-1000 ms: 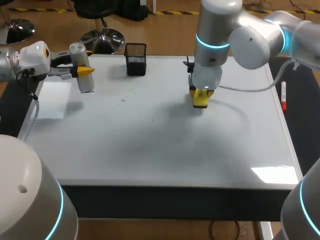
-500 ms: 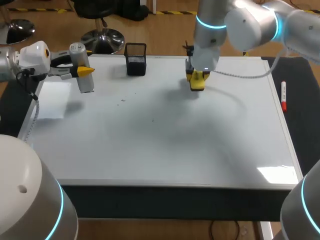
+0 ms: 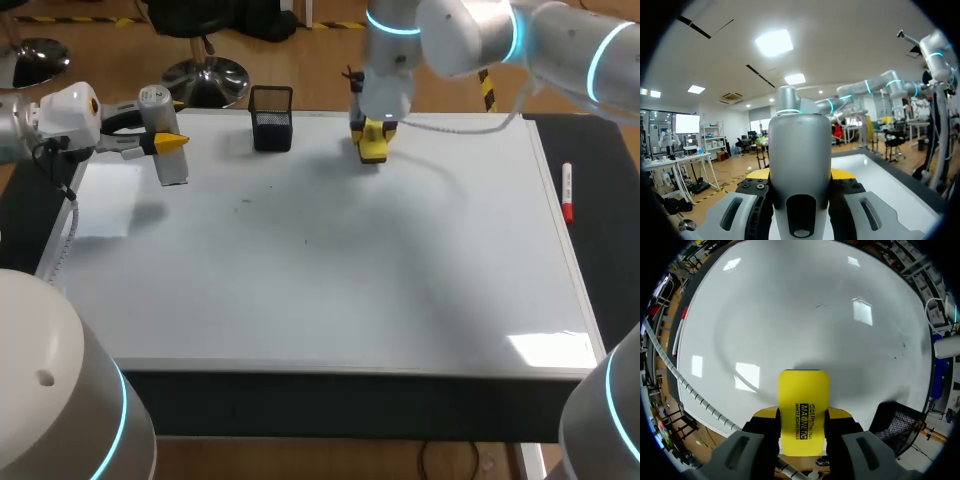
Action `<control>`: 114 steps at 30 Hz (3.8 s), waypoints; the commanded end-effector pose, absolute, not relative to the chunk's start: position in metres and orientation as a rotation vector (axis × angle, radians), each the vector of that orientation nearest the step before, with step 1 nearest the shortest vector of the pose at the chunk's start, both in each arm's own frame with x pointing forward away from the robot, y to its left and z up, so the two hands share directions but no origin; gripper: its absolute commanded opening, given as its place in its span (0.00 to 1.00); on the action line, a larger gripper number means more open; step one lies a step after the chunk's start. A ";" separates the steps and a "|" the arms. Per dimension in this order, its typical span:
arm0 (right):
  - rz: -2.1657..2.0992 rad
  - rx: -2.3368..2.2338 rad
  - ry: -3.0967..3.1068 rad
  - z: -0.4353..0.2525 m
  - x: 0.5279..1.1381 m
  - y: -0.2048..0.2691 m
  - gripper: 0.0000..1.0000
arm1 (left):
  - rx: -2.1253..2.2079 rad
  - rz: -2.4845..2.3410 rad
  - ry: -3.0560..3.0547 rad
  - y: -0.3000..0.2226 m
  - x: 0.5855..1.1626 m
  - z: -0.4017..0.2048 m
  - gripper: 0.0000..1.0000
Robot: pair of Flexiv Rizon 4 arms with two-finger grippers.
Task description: Pick up the inspection probe, press it on each red-marked spot on the whiteboard one by one, put down the probe, pick up the eraser, and wipe off all the red marks.
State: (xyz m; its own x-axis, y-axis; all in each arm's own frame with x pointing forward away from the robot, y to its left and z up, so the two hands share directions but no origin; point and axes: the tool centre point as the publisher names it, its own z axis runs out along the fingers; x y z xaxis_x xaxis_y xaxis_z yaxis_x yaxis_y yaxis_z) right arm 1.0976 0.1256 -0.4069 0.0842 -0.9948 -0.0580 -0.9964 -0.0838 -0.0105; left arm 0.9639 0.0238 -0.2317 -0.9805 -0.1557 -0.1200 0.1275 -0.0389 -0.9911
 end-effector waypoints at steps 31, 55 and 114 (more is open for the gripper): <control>0.105 -2.209 2.223 -0.415 1.119 0.141 1.00 | -0.030 -2.131 2.029 0.024 0.963 -0.231 0.00; 0.134 -1.512 2.459 -0.306 1.110 0.064 1.00 | -0.030 -2.131 2.029 0.024 0.963 -0.231 0.00; 0.951 -0.654 2.787 -0.234 1.117 -0.006 1.00 | -0.030 -2.131 2.029 0.024 0.963 -0.231 0.00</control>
